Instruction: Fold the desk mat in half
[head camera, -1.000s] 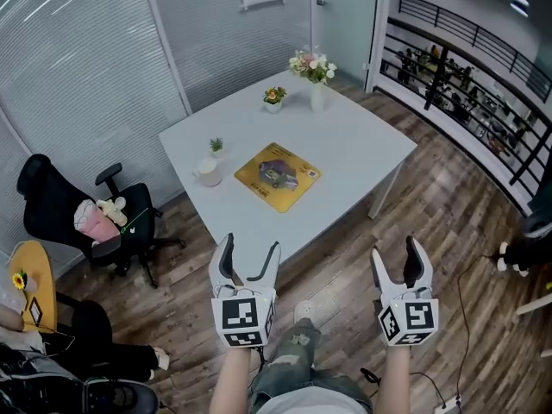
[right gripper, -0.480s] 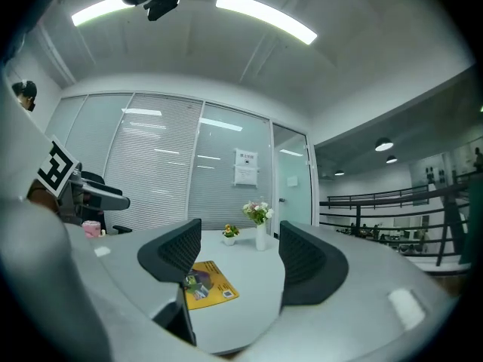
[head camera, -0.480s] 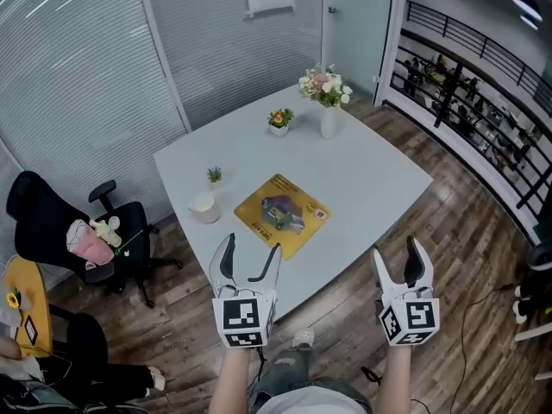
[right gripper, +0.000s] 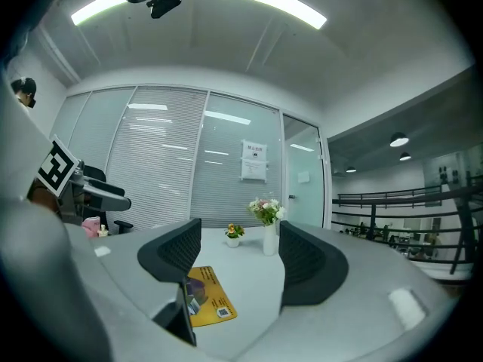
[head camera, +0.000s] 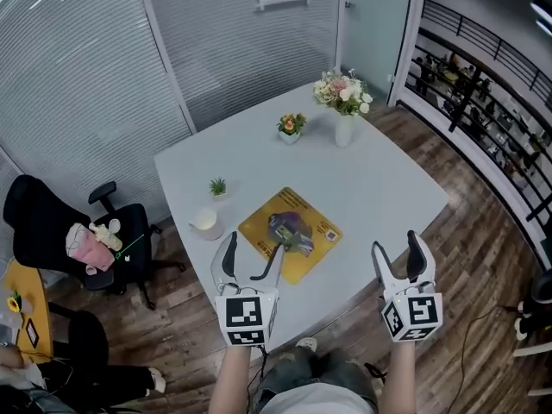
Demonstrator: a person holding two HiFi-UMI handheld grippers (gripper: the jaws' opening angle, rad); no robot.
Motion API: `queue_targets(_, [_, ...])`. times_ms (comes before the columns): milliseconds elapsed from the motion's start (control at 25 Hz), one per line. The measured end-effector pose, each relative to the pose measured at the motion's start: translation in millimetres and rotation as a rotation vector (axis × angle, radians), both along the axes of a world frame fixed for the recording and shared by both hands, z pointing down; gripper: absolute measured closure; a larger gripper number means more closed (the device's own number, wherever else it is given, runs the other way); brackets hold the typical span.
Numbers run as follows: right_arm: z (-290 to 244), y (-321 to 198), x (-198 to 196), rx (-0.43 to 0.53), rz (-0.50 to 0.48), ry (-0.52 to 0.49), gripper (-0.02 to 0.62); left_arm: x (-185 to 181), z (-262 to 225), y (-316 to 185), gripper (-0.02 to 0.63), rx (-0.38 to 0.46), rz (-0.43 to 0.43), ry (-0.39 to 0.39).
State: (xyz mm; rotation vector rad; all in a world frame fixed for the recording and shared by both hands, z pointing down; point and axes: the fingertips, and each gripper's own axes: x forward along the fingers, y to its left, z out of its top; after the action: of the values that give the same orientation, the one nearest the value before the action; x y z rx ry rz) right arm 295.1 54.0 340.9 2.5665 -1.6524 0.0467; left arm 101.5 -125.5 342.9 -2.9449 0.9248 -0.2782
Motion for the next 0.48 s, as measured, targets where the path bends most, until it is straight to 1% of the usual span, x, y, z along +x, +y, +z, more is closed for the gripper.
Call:
queue_targets(120, [7,-18,5,-0.029,-0.030,-0.008,0.261,5,9,-11,0.255,-0.021,-0.016,-0.021])
queue_targets(280, [13,-40,12,-0.062,-0.085,-0.002,0.261,11,17,-21,0.255,-0.045,-0.038,-0.029])
queue_targets(480, [21,-66,29,-0.093,-0.152,0.008,0.261,16,24,-32,0.255,-0.050,-0.087,-0.048])
